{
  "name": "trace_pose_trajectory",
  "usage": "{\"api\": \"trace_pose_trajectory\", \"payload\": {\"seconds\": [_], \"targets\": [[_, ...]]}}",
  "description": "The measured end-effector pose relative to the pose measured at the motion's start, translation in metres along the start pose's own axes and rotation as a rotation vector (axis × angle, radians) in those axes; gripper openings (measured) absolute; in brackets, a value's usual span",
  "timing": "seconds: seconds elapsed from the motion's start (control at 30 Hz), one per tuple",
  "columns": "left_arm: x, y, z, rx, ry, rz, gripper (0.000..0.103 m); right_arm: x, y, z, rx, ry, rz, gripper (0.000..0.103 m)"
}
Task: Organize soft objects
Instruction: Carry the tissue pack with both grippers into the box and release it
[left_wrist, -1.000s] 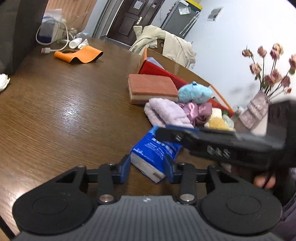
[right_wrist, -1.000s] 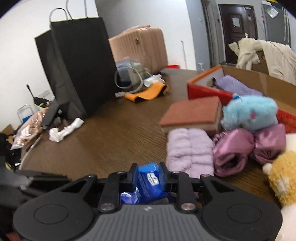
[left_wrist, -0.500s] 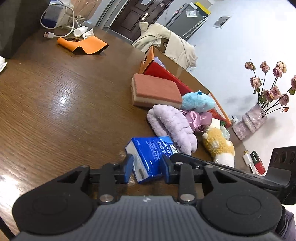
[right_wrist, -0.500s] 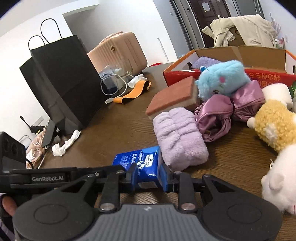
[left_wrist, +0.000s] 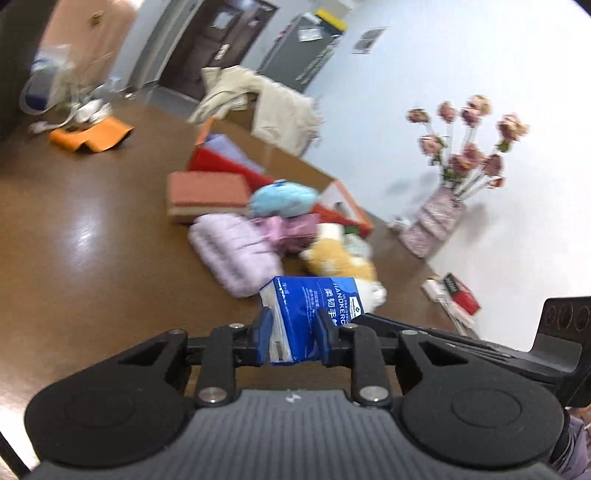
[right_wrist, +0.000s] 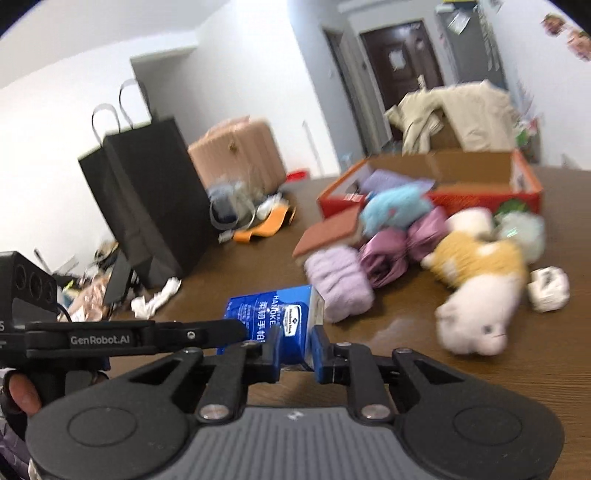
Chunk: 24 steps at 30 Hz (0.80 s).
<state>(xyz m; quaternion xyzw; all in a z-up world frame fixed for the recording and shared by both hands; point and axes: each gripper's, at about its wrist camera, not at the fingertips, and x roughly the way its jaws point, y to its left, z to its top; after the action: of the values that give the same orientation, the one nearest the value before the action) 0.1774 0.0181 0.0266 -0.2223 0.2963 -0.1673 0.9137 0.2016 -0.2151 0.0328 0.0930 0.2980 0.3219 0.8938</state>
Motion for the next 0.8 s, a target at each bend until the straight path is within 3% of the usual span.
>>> {"api": "trace_pose_trajectory", "payload": {"seconds": [0.2,0.4,0.57,0.67,0.8], "targets": [[0.031,-0.039,0.038,0.052,-0.002,-0.104,0.025,-0.043,-0.024,0.023,0.008,-0.124,-0.071,0.015],[0.103,-0.076,0.103,0.159,-0.018,-0.165,0.025,-0.046,-0.073,0.081,0.004,-0.212,-0.149,0.015],[0.185,-0.088,0.178,0.167,0.027,-0.184,0.025,-0.016,-0.132,0.156,0.051,-0.208,-0.187,0.015],[0.247,-0.083,0.222,0.145,0.079,-0.177,0.025,0.022,-0.17,0.207,0.069,-0.161,-0.223,0.015],[0.328,-0.056,0.255,0.09,0.149,-0.146,0.025,0.09,-0.226,0.257,0.093,-0.052,-0.273,0.015]]}}
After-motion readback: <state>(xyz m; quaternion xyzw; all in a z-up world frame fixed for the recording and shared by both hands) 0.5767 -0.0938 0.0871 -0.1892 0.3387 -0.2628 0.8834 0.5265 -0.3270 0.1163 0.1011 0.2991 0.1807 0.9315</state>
